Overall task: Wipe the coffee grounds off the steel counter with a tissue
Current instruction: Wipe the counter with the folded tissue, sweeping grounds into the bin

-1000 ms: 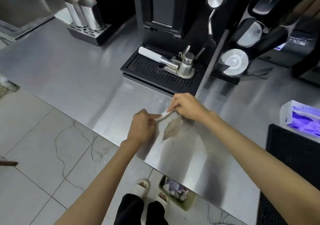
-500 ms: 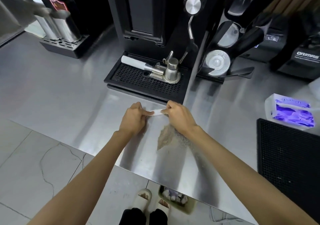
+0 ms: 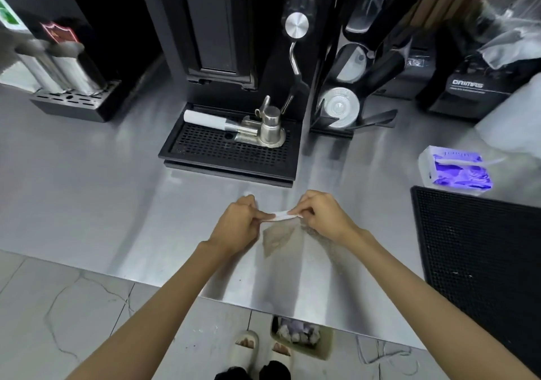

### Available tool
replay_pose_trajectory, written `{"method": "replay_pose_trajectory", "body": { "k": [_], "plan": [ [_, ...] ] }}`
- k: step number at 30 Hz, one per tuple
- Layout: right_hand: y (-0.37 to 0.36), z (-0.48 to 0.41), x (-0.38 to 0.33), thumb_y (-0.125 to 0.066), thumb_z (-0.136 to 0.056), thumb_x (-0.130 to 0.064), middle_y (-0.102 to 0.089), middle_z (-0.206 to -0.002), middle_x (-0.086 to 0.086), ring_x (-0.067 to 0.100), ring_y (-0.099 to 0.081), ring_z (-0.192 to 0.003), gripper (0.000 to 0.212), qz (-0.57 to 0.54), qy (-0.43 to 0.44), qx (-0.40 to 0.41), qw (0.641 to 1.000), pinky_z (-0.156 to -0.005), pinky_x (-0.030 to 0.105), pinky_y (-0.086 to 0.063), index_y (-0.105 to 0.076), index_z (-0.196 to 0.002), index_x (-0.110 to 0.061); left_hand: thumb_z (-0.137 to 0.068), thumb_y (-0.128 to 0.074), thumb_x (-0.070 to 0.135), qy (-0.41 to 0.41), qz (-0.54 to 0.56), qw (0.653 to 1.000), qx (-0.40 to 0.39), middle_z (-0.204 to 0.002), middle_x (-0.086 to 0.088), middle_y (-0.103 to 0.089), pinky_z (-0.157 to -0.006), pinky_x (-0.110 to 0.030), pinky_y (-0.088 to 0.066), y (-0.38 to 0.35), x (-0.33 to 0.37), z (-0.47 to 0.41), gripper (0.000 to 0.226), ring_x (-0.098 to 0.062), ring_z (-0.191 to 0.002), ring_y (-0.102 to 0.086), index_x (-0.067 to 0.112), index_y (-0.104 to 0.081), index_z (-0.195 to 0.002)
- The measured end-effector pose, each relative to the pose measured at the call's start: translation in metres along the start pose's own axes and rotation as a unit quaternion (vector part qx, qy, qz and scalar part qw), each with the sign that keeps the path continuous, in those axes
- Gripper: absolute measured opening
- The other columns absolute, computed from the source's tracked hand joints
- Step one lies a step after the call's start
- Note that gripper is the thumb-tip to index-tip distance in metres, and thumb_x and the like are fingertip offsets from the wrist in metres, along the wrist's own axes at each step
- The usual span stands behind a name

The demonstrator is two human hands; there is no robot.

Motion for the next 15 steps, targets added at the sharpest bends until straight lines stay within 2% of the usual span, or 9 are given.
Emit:
{"method": "replay_pose_trajectory", "body": {
  "k": [2, 7, 9, 12, 15],
  "plan": [
    [0.006, -0.006, 0.002, -0.049, -0.085, 0.004, -0.062, -0.098, 0.006, 0.018, -0.059, -0.092, 0.034, 0.01, -0.002, 0.017, 1.0, -0.08, 0.014, -0.041, -0.072, -0.102, -0.015, -0.087, -0.049, 0.0, -0.004, 0.0, 1.0, 0.014, -0.068, 0.014, -0.028, -0.076, -0.028, -0.042, 0.002, 0.001, -0.012, 0.034, -0.029, -0.086, -0.054, 0.017, -0.067, -0.109],
    [0.019, -0.017, 0.013, -0.046, -0.087, 0.005, -0.062, -0.102, 0.01, 0.026, -0.059, -0.095, 0.036, 0.047, -0.012, 0.04, 0.998, -0.087, 0.034, -0.049, -0.07, -0.107, -0.014, -0.089, -0.047, 0.004, 0.0, -0.021, 1.0, 0.005, -0.083, -0.001, -0.039, -0.068, -0.024, -0.035, -0.007, 0.012, -0.038, 0.033, -0.027, -0.092, -0.052, 0.018, -0.064, -0.114],
    [0.017, -0.014, 0.015, -0.046, -0.087, 0.005, -0.062, -0.101, 0.011, 0.027, -0.059, -0.093, 0.036, 0.05, -0.013, 0.048, 0.998, -0.084, 0.034, -0.049, -0.07, -0.107, -0.013, -0.09, -0.048, 0.004, -0.001, -0.023, 1.0, 0.003, -0.084, -0.002, -0.039, -0.066, -0.025, -0.035, -0.01, 0.013, -0.039, 0.031, -0.028, -0.091, -0.052, 0.017, -0.065, -0.113],
    [0.01, -0.003, 0.016, -0.047, -0.087, 0.003, -0.062, -0.101, 0.009, 0.025, -0.06, -0.087, 0.035, 0.052, -0.018, 0.048, 0.997, -0.076, 0.026, -0.048, -0.069, -0.108, -0.014, -0.087, -0.051, 0.0, -0.026, -0.018, 1.0, 0.003, -0.08, -0.003, -0.04, -0.07, -0.028, -0.04, -0.011, 0.009, -0.031, 0.031, -0.031, -0.087, -0.053, 0.015, -0.068, -0.107],
    [-0.003, 0.02, 0.013, -0.048, -0.085, 0.003, -0.063, -0.098, 0.007, 0.023, -0.062, -0.083, 0.036, 0.041, -0.015, 0.057, 0.997, -0.079, 0.027, -0.05, -0.07, -0.107, -0.015, -0.08, -0.055, -0.007, -0.066, -0.008, 0.998, -0.005, -0.073, -0.005, -0.045, -0.067, -0.024, -0.04, -0.013, 0.004, -0.016, 0.034, -0.031, -0.078, -0.056, 0.015, -0.073, -0.098]
  ]
}}
Point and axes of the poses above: each hand's wrist, its own z-axis away from the middle knuckle, its own y-axis out of the back of the hand, x = y × z, the point moved 3 cm from there along -z, towards the middle knuckle
